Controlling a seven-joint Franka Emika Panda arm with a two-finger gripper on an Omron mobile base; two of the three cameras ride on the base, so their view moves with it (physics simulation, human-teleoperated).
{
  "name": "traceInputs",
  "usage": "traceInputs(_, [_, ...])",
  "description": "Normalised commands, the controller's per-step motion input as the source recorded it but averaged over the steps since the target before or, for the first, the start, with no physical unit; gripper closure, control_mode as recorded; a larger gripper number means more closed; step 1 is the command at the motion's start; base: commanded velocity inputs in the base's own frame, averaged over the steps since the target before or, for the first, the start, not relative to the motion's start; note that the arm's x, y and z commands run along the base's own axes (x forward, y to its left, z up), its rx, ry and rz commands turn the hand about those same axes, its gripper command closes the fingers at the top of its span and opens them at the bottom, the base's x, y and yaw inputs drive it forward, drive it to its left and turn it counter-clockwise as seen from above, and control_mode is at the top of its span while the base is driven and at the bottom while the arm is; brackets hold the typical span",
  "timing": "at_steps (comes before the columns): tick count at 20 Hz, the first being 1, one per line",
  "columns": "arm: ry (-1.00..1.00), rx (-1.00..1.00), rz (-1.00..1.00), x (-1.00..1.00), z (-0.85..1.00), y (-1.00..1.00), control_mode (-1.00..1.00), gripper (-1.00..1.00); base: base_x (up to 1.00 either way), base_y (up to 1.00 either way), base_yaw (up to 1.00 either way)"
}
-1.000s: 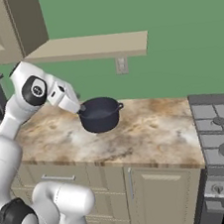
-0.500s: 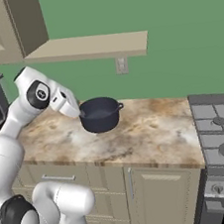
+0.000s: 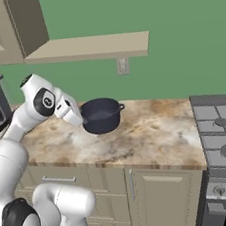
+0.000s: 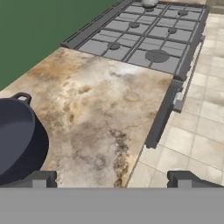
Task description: Pick the kettle from the cabinet and place it on a stove burner. Then pick the pot from the counter and place it on another stove burner. Finally, turn both burners on.
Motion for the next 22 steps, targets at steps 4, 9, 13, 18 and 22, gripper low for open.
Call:
traceInputs(4, [0.08,0.04,0.0,0.16,-0.23,0.05,-1.0,-1.0,0.0,0.0,0.0])
traceInputs(9, [0.11,0.03,0.01,0.24,-0.17,0.01,-1.0,-1.0,0.0,0.0,0.0])
traceInputs(13, [0.12,0.04,0.04,0.25,-0.19,0.0,-1.0,-1.0,0.0,0.0,0.0])
traceInputs(18, [0.05,0.04,0.06,0.15,-0.16,0.0,-1.0,-1.0,0.0,0.0,0.0])
traceInputs(22, [0.02,0.07,0.07,0.1,-0.16,0.0,-1.0,-1.0,0.0,0.0,0.0])
